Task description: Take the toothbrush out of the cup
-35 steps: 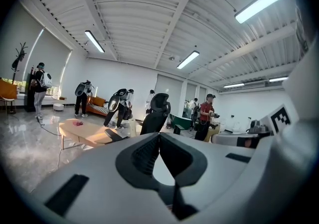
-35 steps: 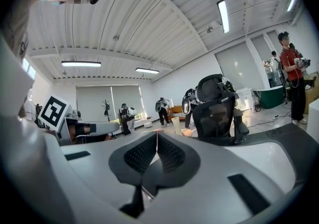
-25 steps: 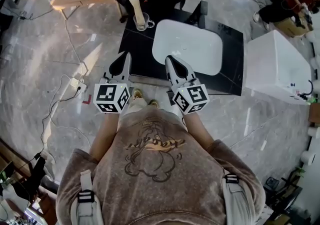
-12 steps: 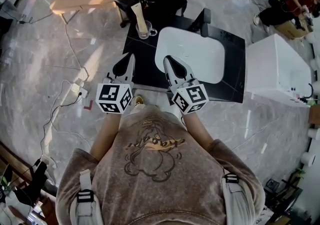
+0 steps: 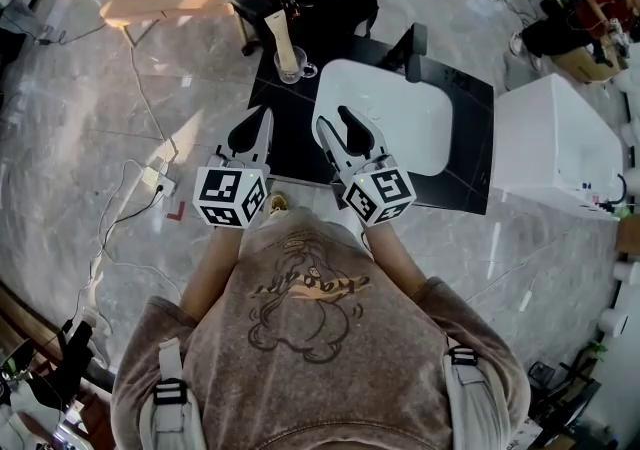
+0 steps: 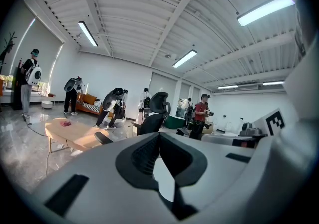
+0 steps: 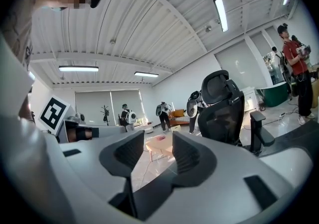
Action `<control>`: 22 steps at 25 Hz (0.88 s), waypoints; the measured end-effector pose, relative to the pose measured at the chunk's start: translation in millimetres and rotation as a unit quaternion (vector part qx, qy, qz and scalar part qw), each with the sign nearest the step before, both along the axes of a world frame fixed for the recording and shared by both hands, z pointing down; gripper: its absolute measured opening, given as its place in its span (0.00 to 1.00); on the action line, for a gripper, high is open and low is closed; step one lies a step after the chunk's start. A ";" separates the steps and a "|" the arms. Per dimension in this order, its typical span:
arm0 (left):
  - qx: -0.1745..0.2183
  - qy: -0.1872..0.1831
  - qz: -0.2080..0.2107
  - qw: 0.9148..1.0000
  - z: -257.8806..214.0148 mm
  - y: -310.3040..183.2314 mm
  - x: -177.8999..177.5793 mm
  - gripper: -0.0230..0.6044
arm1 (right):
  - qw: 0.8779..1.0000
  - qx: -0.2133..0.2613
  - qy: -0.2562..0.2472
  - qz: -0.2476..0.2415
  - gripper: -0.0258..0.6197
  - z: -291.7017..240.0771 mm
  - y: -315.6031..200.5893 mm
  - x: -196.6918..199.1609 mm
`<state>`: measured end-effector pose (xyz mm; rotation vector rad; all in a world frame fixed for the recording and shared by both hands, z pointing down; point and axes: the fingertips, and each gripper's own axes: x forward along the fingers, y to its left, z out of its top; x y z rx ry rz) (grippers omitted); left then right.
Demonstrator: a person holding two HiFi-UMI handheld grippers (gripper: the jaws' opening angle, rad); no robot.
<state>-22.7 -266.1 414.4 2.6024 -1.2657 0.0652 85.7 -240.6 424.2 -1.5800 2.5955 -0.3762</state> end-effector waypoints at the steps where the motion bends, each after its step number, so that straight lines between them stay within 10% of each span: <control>1: -0.001 0.000 -0.001 1.000 0.4 -1.4 -0.2 0.06 | 1.000 0.000 0.001 -0.001 0.32 1.0 -2.1 -0.3; 22: -0.007 -0.011 -0.004 1.000 7.5 -11.8 -0.6 0.06 | 0.998 -0.032 0.042 -0.031 0.32 51.8 -133.6 -25.7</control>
